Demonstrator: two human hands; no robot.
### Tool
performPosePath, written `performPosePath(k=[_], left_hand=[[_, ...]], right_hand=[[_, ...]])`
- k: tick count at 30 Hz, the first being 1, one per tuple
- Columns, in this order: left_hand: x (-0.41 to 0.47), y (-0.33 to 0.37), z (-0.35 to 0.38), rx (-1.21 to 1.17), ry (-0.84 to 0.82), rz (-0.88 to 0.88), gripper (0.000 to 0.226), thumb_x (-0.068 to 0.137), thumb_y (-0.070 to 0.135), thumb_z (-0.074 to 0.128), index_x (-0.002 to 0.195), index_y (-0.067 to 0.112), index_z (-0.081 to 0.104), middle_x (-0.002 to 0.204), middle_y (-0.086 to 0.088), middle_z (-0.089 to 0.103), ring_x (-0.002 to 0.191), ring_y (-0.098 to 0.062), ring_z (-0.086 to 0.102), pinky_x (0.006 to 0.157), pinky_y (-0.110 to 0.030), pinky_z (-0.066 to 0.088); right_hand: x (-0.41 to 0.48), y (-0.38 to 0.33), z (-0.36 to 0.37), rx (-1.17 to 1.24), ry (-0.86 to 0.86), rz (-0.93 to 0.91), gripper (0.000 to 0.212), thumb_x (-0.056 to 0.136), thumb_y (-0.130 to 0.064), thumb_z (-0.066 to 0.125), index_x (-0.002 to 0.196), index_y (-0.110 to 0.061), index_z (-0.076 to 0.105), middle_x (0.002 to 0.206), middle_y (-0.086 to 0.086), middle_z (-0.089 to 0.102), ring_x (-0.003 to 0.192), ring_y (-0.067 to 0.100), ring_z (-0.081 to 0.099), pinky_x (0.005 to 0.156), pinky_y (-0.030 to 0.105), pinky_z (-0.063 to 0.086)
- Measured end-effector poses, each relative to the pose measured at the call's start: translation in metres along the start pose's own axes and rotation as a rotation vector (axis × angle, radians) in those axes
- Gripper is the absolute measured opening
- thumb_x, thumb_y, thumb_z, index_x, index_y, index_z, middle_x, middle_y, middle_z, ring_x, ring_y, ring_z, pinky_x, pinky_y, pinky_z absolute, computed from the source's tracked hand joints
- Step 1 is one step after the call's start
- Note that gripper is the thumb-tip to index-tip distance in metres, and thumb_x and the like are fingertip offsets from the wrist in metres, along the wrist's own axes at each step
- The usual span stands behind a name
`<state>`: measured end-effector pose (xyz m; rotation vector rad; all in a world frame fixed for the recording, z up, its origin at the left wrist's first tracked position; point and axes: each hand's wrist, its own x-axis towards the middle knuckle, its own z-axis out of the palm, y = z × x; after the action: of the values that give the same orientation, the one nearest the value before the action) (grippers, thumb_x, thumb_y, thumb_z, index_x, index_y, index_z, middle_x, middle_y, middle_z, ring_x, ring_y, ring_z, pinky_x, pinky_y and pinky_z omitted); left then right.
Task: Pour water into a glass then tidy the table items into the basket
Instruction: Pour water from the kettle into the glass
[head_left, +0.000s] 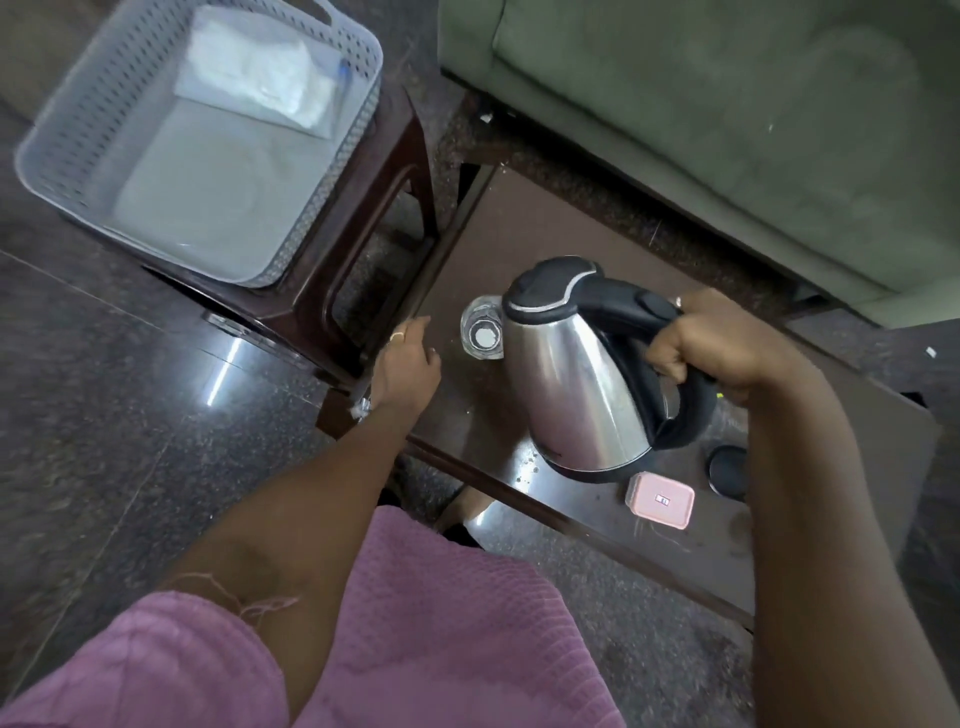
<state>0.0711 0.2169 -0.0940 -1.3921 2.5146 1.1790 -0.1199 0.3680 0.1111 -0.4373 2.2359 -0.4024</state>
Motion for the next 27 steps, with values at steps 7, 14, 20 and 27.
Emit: performPosePath(k=[7,14,20,27], left_hand=[[0.022,-0.004,-0.055,0.125,0.343,0.139,0.053,0.081,-0.001,0.047,0.133,0.01,0.049,0.136,-0.008,0.053,0.13,-0.023,0.044,0.116,-0.041,0.024],[0.052,-0.049,-0.136,0.002,0.673,-0.006,0.052,0.076,-0.009,0.039,0.125,0.001,0.052,0.127,-0.017,0.058,0.118,-0.034,0.051,0.107,-0.041,0.038],[0.073,-0.096,-0.177,-0.054,0.841,-0.19,0.053,0.081,-0.007,0.035,0.133,-0.002,0.043,0.134,-0.023,0.05,0.125,-0.037,0.044,0.107,-0.041,0.034],[0.09,-0.124,-0.196,-0.157,0.882,-0.262,0.056,0.083,-0.005,0.033,0.138,0.002,0.039,0.144,-0.018,0.04,0.135,-0.03,0.035,0.113,-0.039,0.028]], right_hand=[[-0.014,-0.025,-0.001,0.388,0.1,-0.242,0.018,0.026,0.0,0.043,0.043,-0.004,0.044,0.049,0.014,0.038,0.047,0.024,0.034,0.047,0.029,0.018],[-0.007,-0.118,0.034,0.676,0.192,-0.543,0.027,0.031,0.003,0.042,0.054,0.011,0.03,0.053,0.025,0.031,0.048,0.037,0.021,0.048,0.034,0.012],[0.031,-0.197,0.096,1.01,0.193,-0.653,0.018,0.035,0.007,0.041,0.052,0.004,0.034,0.047,0.005,0.027,0.048,0.032,0.018,0.046,0.031,0.014],[0.082,-0.268,0.163,0.987,0.079,-0.592,0.031,0.042,0.007,0.05,0.046,-0.024,0.046,0.041,-0.013,0.038,0.042,0.009,0.031,0.043,0.017,0.026]])
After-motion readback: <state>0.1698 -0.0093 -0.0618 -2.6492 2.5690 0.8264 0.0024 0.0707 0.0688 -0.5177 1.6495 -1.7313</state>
